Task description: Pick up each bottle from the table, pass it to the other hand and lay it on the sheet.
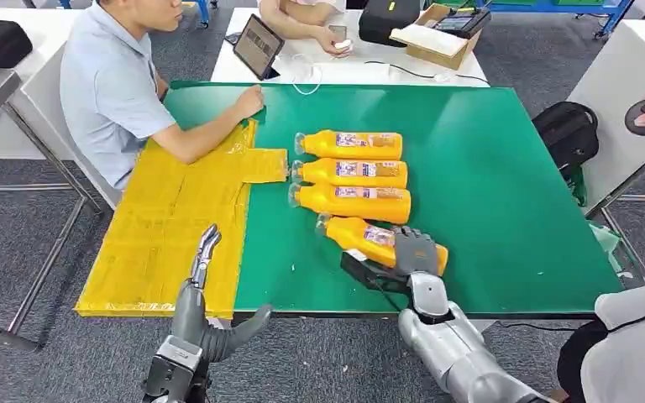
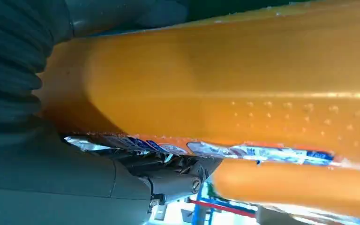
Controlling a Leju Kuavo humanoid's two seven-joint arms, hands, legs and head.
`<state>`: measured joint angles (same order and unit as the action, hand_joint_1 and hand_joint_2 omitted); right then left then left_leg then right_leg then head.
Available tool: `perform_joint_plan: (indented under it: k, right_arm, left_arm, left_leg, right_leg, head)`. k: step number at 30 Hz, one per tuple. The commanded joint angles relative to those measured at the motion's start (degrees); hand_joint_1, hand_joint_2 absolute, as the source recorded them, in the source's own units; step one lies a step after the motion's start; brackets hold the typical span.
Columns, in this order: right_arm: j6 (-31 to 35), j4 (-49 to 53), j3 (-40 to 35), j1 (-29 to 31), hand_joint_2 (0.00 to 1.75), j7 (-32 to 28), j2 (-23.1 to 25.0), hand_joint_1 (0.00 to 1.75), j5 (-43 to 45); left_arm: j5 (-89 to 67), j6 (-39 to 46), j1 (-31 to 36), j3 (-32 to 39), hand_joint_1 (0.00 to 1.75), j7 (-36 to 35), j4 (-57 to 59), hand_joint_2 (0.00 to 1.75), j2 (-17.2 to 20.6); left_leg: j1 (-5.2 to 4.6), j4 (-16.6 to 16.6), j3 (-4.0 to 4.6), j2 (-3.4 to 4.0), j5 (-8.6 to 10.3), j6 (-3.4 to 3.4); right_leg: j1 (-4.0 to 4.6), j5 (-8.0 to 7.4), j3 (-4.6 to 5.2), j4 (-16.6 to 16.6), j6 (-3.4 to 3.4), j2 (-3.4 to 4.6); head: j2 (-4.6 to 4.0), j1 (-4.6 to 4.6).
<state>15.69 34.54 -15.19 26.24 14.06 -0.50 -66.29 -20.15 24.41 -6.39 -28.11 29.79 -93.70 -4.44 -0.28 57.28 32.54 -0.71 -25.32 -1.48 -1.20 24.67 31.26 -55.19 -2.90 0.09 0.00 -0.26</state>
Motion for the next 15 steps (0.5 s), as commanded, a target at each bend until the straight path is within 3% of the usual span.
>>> perform_joint_plan:
  k: [1,4,6,7,8,10,11,12,15]
  right_arm:
    - [-4.43,-9.56,11.52,-5.59,1.75,-20.15,0.54,1.75,13.49]
    - [-8.19,-4.64,13.70,-8.48,1.75,-30.12,2.76,1.75,22.27]
    - [-8.16,1.12,12.07,-11.17,1.75,-32.57,4.25,1.75,26.70]
    - [-7.94,6.60,9.53,-13.39,1.75,-35.30,4.81,1.75,30.01]
    - [-7.99,8.56,8.18,-14.09,1.75,-34.37,4.84,1.75,30.85]
    - [-7.99,10.51,6.87,-14.67,1.75,-32.74,4.81,1.75,31.54]
    - [-8.21,10.82,6.30,-14.70,1.75,-32.25,4.30,1.75,32.14]
    - [-8.03,13.35,7.33,-15.86,1.75,-36.92,5.22,1.75,36.85]
    - [-6.29,26.78,1.19,-20.90,1.75,-39.59,5.19,1.75,41.09]
  left_arm:
    - [3.64,0.24,2.03,0.36,0.00,1.79,3.26,1.75,1.38]
    - [9.44,0.75,1.04,2.78,0.00,1.77,2.80,1.75,-0.05]
    - [14.27,1.37,0.42,4.18,0.00,-0.02,3.08,1.75,-1.42]
    - [17.99,1.51,0.11,4.86,0.00,-1.72,3.79,1.75,-2.27]
    - [18.31,1.74,0.18,4.68,0.00,-1.65,4.17,1.75,-2.15]
    - [18.65,1.93,0.22,4.46,0.00,-1.36,4.58,1.75,-2.12]
    - [18.73,2.09,0.33,4.37,0.00,-1.26,4.67,1.75,-2.02]
    - [22.21,2.11,-0.16,5.54,0.00,-3.05,4.95,1.75,-3.24]
    - [27.89,0.66,-0.69,3.46,0.00,-4.61,7.81,1.75,-3.29]
  left_leg:
    - [0.10,-0.11,0.10,-0.31,0.17,0.01]
    - [0.18,-0.08,0.11,-0.16,0.14,-0.02]
    - [0.15,0.04,-0.45,0.34,-0.26,-0.01]
    - [0.23,0.03,-0.07,0.45,-0.19,0.13]
    - [0.34,0.08,-0.27,0.88,-0.45,0.16]
    - [0.49,0.11,-0.92,1.73,-0.94,0.12]
    - [0.50,0.07,-0.32,1.79,-0.72,0.20]
    - [0.44,0.00,-0.60,1.90,-0.71,0.15]
    - [0.53,-0.11,-0.95,1.60,-0.66,0.04]
  right_leg:
    - [0.11,-0.14,-0.06,0.26,0.09,-0.37]
    - [0.17,-0.17,-0.08,0.39,0.00,-0.28]
    - [0.16,-0.06,-0.49,0.31,-0.05,0.18]
    - [0.23,-0.24,-0.15,0.40,0.00,0.28]
    - [0.34,-0.09,-0.38,0.44,0.06,0.75]
    - [0.48,0.49,-0.91,0.45,0.10,0.94]
    - [0.48,0.20,-0.29,0.44,0.14,0.86]
    - [0.42,-0.05,-0.49,0.50,0.05,0.84]
    - [0.50,-0.40,-0.76,0.65,-0.02,0.57]
  head:
    - [0.00,-0.04]
    - [0.00,0.00]
    - [0.00,0.02]
    - [0.00,0.02]
    - [0.00,0.07]
    - [0.00,0.07]
    - [0.00,0.02]
    - [0.00,-0.06]
    - [0.00,-0.02]
